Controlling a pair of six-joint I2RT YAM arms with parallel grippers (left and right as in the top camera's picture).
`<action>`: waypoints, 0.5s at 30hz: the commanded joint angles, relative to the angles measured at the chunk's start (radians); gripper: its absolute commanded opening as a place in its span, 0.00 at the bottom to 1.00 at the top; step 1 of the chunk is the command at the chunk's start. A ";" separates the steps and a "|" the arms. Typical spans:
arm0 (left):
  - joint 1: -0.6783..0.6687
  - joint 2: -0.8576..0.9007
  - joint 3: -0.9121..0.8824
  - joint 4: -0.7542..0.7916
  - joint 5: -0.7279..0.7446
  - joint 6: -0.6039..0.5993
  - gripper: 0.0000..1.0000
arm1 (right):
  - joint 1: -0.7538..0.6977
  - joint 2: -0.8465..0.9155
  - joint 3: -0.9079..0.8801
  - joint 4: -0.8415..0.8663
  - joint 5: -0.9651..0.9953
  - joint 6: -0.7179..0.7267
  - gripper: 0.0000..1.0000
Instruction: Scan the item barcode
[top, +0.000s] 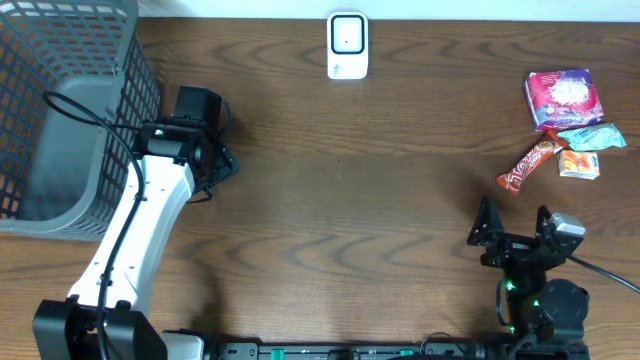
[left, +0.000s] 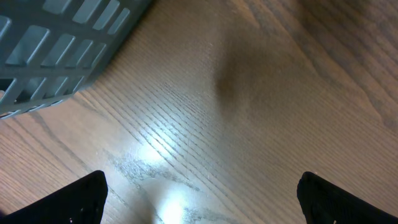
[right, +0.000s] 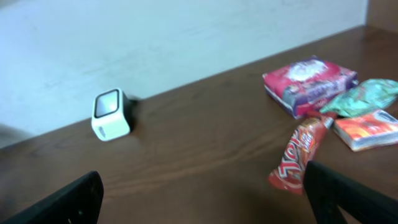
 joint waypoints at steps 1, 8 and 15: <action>0.001 -0.002 -0.003 -0.003 -0.005 -0.002 0.98 | 0.010 -0.046 -0.055 0.039 -0.027 -0.025 0.99; 0.001 -0.002 -0.003 -0.003 -0.005 -0.002 0.98 | 0.010 -0.106 -0.139 0.104 -0.026 -0.026 0.99; 0.001 -0.002 -0.003 -0.003 -0.005 -0.002 0.98 | 0.010 -0.106 -0.231 0.237 -0.030 -0.026 0.99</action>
